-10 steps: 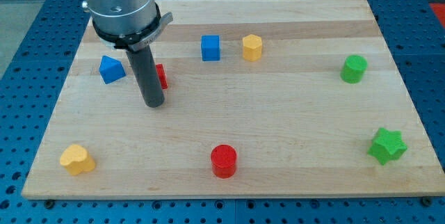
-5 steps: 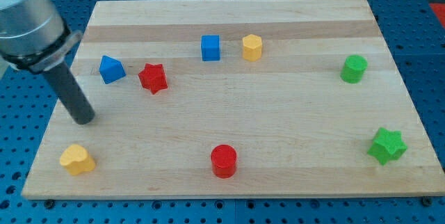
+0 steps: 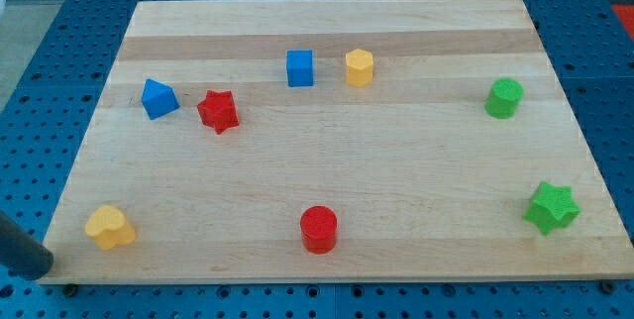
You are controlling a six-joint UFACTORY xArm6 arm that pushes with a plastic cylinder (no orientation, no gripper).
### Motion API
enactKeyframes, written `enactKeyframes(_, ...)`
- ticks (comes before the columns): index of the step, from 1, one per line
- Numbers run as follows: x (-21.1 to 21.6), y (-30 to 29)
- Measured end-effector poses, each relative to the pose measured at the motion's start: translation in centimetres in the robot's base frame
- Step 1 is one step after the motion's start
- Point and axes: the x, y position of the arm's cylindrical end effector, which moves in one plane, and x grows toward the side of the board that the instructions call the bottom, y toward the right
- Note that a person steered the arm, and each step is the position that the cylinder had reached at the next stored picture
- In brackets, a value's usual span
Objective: Slide the yellow heart towards the center
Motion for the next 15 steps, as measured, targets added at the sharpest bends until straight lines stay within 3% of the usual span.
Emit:
enactKeyframes(3, -4.1, 10.3)
enactKeyframes(5, -7.4, 13.7)
enactKeyframes(7, -3.7, 11.1)
enactKeyframes(8, -4.9, 9.7)
enactKeyframes(9, -9.7, 9.7)
enactKeyframes(13, -9.8, 14.8)
enactKeyframes(15, -9.8, 8.4)
